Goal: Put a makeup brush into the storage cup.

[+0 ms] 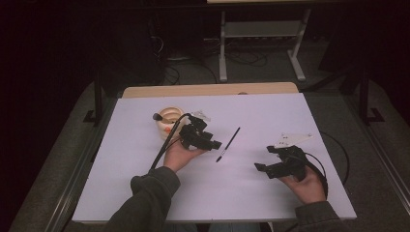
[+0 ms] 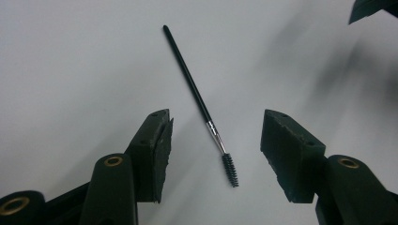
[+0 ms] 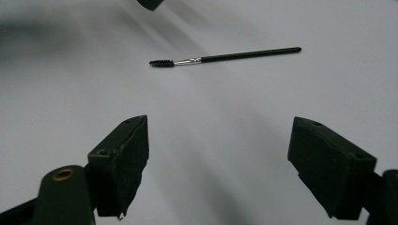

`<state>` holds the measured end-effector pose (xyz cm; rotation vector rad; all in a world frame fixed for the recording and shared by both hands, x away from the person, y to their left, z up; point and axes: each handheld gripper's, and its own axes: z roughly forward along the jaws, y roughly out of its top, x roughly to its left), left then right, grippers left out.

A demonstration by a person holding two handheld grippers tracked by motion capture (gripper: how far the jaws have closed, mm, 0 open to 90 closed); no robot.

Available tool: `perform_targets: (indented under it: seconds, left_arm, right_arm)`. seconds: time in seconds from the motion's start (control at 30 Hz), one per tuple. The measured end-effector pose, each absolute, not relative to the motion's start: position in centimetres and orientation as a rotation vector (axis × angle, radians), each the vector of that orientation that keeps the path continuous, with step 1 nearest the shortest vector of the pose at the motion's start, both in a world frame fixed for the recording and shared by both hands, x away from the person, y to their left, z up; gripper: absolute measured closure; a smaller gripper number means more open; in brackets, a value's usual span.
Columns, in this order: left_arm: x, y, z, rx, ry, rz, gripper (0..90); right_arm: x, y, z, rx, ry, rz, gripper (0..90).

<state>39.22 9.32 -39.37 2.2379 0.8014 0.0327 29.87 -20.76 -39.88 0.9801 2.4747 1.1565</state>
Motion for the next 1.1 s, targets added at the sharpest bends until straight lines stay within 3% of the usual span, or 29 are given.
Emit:
perform_targets:
  seconds: [0.5,0.7,1.1]
  left_arm:
    - [39.8,6.3,-41.7,2.244,0.886,0.058,48.9]
    - [39.8,4.9,-42.3,2.293,0.888,0.076,58.5]
    - [39.6,3.3,-42.9,2.334,0.924,0.180,67.9]
  right_arm:
    - [30.0,-20.7,-40.0,0.986,2.483,1.149,19.9]
    - [30.0,-20.7,-39.9,0.977,2.481,1.148,20.2]
    - [29.9,-20.8,-39.9,0.973,2.478,1.144,20.6]
